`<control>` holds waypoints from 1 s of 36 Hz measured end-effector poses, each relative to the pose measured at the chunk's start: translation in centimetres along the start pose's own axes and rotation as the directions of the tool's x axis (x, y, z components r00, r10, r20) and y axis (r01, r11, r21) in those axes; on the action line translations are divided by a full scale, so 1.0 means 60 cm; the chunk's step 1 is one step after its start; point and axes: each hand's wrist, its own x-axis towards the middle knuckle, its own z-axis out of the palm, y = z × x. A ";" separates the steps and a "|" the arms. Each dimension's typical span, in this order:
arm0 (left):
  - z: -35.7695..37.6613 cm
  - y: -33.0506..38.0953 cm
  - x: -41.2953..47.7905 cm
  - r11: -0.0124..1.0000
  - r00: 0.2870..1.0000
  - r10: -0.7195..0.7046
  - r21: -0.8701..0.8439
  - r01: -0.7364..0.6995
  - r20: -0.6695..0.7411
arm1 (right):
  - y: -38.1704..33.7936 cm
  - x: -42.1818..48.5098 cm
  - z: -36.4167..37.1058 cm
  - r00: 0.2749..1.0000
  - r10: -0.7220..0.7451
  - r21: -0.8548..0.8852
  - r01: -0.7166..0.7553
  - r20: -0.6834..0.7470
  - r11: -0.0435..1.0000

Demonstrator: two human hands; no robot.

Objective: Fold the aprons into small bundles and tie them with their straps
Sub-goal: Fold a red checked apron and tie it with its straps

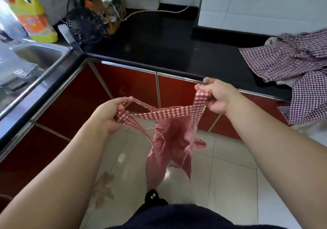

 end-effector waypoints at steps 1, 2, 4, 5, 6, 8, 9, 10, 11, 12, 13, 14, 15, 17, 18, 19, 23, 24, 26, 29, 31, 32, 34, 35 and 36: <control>-0.004 0.001 0.003 1.000 1.000 0.007 -0.012 -0.007 -0.004 | 0.002 0.003 0.001 0.999 -0.037 -0.076 0.036 -0.012 0.996; -0.009 0.006 0.005 0.999 0.999 0.041 -0.035 -0.042 -0.010 | 0.005 0.006 0.003 0.996 -0.082 -0.172 0.077 -0.019 0.982; -0.015 0.018 0.007 0.984 0.986 0.166 -0.070 -0.165 0.000 | 0.008 0.008 0.013 0.983 -0.182 -0.332 0.161 -0.034 0.930; -0.014 0.026 0.006 0.971 0.974 0.227 -0.088 -0.224 0.024 | 0.008 0.008 0.019 0.970 -0.240 -0.398 0.207 -0.034 0.894; -0.013 0.031 0.003 0.960 0.963 0.263 -0.113 -0.255 0.055 | 0.008 0.009 0.022 0.953 -0.300 -0.464 0.254 -0.027 0.849; -0.012 0.047 -0.005 0.955 0.958 0.259 -0.180 -0.235 0.124 | 0.009 0.008 0.037 0.919 -0.394 -0.519 0.332 -0.011 0.788; -0.014 0.055 -0.009 0.960 0.961 0.230 -0.198 -0.198 0.156 | 0.008 0.006 0.044 0.903 -0.430 -0.506 0.372 0.004 0.778; -0.013 0.061 -0.016 0.969 0.965 0.191 -0.191 -0.157 0.178 | 0.006 0.005 0.049 0.900 -0.436 -0.431 0.398 0.013 0.810; -0.014 0.070 -0.019 0.981 0.972 0.147 -0.149 -0.121 0.183 | 0.003 0.004 0.058 0.912 -0.410 -0.299 0.394 0.012 0.869; -0.014 0.075 -0.023 0.994 0.980 0.089 -0.081 -0.076 0.178 | 0.001 0.005 0.062 0.935 -0.354 -0.175 0.351 0.014 0.920; -0.018 0.082 -0.022 1.000 0.987 0.018 0.000 -0.018 0.161 | -0.001 0.009 0.067 0.955 -0.295 -0.104 0.294 0.004 0.950; -0.023 0.089 -0.019 0.996 0.988 -0.059 0.078 0.049 0.140 | -0.002 0.015 0.071 0.971 -0.239 -0.142 0.233 -0.026 0.962; -0.028 0.094 -0.015 0.982 0.985 -0.132 0.147 0.115 0.111 | -0.003 0.019 0.071 0.983 -0.169 -0.208 0.151 -0.072 0.966; -0.044 0.104 -0.002 0.948 0.968 -0.242 0.227 0.221 0.068 | 0.001 0.024 0.078 0.985 -0.055 -0.317 0.000 -0.163 0.948; -0.049 0.106 0.003 0.936 0.963 -0.263 0.256 0.242 0.052 | 0.003 0.020 0.083 0.982 -0.033 -0.330 -0.030 -0.186 0.944; -0.053 0.108 0.006 0.930 0.965 -0.259 0.280 0.239 0.039 | 0.006 0.022 0.089 0.979 -0.063 -0.328 -0.005 -0.195 0.945; -0.053 0.130 0.030 0.975 0.997 -0.022 0.224 0.007 0.068 | 0.013 0.033 0.114 0.876 -0.474 -0.432 0.394 -0.090 0.811; -0.053 0.134 0.042 0.982 0.994 0.103 0.156 -0.107 0.033 | 0.011 0.034 0.117 0.855 -0.513 -0.470 0.423 -0.076 0.774; -0.057 0.138 0.060 0.964 0.964 0.246 0.126 -0.232 -0.105 | 0.011 0.043 0.121 0.858 -0.509 -0.544 0.393 -0.075 0.741; -0.064 0.132 0.075 0.978 0.982 0.018 0.205 0.022 -0.188 | 0.014 0.051 0.124 0.872 -0.487 -0.535 0.390 -0.046 0.749; -0.048 0.139 0.066 0.969 0.978 -0.174 0.155 0.190 -0.113 | 0.002 0.056 0.128 0.873 -0.487 -0.494 0.416 -0.017 0.763; -0.039 0.145 0.063 0.965 0.973 -0.220 0.133 0.227 -0.069 | -0.008 0.058 0.132 0.875 -0.484 -0.482 0.420 -0.009 0.769; -0.023 0.157 0.059 0.957 0.966 -0.259 0.137 0.258 -0.011 | -0.026 0.065 0.137 0.873 -0.488 -0.464 0.432 -0.001 0.773; -0.017 0.163 0.063 0.954 0.963 -0.269 0.146 0.263 0.022 | -0.036 0.073 0.136 0.871 -0.492 -0.476 0.433 0.003 0.765; -0.009 0.168 0.060 0.955 0.959 -0.275 0.140 0.263 0.071 | -0.044 0.078 0.137 0.867 -0.499 -0.502 0.435 0.010 0.747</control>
